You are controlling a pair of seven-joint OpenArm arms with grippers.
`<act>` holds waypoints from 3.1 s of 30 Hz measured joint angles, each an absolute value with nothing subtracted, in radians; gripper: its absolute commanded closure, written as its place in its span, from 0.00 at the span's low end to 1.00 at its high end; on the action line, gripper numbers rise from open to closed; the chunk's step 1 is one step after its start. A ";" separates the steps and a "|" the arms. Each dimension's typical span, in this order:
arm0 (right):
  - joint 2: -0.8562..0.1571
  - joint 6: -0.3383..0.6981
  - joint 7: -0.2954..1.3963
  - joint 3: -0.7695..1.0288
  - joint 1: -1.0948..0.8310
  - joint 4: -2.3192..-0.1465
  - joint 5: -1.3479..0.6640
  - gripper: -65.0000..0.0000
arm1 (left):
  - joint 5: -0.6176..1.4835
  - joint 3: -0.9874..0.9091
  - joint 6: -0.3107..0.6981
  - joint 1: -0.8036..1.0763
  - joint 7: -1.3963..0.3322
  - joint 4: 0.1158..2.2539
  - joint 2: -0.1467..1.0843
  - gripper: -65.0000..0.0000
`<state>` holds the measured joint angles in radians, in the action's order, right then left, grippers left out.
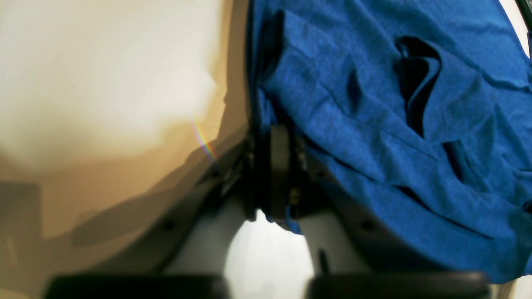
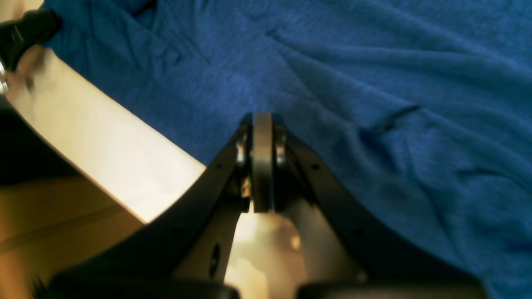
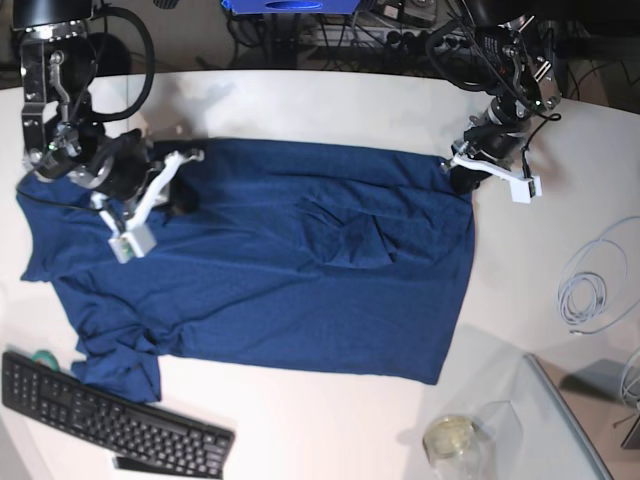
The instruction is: Layout the t-shirt on the table in an organized manner, then fold the t-shirt properly
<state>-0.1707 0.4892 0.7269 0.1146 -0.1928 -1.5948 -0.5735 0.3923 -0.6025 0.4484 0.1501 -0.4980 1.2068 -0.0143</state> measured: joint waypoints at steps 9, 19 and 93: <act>-0.013 0.484 0.722 0.717 -0.200 -1.606 -0.562 0.28 | 0.393 -0.601 0.449 0.150 -0.501 1.207 -0.014 1.00; 0.009 0.484 0.770 1.002 -0.171 -1.356 -0.570 0.44 | 0.393 -0.601 0.449 0.150 -0.505 1.207 -0.014 1.00; -0.104 0.336 1.167 1.017 0.101 -1.444 -0.572 0.99 | 0.367 -0.601 0.437 0.218 -0.921 1.783 -0.004 1.00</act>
<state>-0.1040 0.3355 1.1671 1.0168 0.1013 -1.4437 -0.5720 0.3668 -0.6006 0.4370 0.2184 -0.9211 1.7832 -0.0044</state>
